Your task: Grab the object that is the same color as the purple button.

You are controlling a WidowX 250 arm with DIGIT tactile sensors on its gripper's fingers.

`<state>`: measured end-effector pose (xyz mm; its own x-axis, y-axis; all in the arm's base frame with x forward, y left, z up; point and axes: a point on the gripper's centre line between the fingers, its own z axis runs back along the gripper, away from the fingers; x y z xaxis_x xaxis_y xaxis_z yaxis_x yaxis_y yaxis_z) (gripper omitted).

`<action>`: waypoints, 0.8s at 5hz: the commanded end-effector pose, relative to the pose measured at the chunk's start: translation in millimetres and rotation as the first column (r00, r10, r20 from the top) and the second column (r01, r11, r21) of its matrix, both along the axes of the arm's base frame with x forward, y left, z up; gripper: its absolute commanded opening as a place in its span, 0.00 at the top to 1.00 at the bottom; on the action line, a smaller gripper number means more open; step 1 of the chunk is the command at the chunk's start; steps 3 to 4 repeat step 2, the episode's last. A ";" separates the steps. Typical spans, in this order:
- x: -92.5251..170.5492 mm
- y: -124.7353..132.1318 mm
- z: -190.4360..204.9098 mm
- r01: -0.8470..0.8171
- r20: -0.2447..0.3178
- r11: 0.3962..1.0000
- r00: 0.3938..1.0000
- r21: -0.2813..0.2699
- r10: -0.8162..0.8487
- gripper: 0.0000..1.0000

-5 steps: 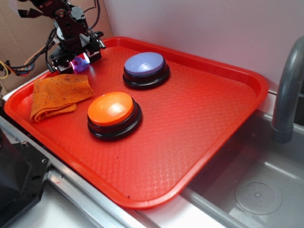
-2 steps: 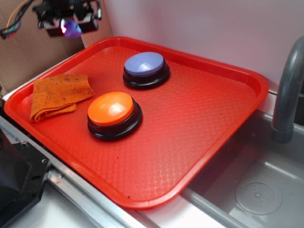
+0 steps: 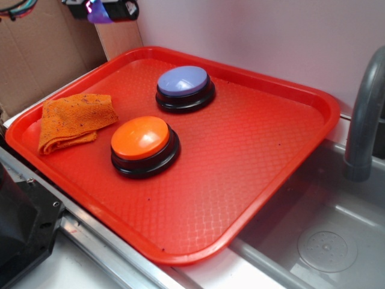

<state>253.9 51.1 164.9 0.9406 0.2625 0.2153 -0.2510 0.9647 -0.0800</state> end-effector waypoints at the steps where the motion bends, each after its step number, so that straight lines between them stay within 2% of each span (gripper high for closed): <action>1: -27.3 -21.5 22.4 0.254 0.009 0.966 0.967 0.053 -0.255 1.00; 2: -30.8 -20.1 22.1 0.250 -0.029 0.967 0.968 0.039 -0.249 1.00; 4: -30.8 -20.1 22.1 0.250 -0.029 0.967 0.968 0.039 -0.249 1.00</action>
